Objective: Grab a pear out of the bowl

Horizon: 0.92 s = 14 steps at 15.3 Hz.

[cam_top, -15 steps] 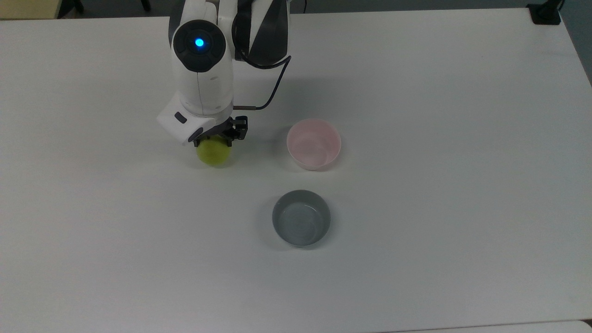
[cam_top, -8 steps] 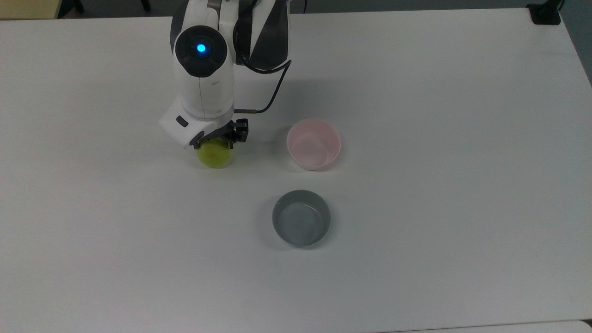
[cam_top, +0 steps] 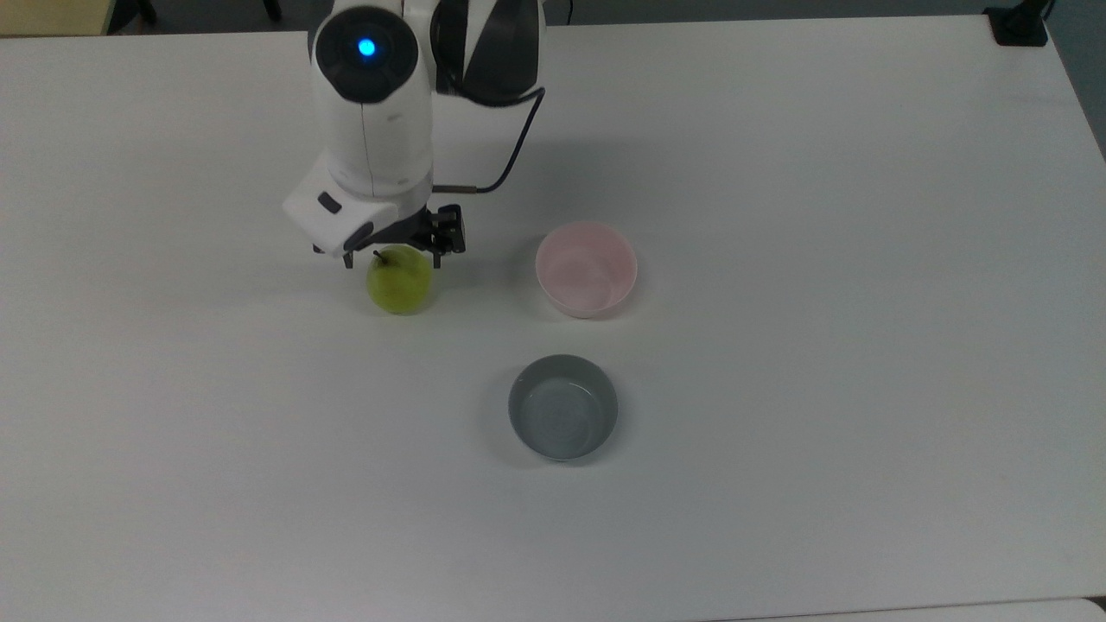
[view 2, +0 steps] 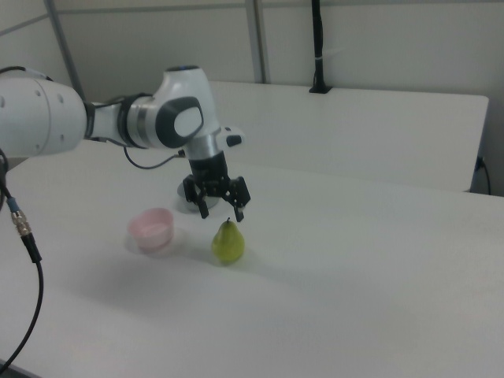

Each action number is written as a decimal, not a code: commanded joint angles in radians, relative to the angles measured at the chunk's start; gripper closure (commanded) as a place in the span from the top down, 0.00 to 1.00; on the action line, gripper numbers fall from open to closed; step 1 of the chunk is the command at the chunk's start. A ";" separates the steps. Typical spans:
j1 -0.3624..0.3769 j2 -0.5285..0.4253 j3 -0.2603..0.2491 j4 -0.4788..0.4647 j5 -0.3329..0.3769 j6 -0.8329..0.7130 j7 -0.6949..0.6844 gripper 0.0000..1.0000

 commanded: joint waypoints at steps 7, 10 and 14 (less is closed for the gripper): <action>0.099 -0.270 0.011 0.011 -0.003 -0.294 0.122 1.00; 0.111 -0.345 0.011 0.009 0.002 -0.331 0.142 1.00; 0.107 -0.413 0.013 0.006 0.009 -0.392 0.142 1.00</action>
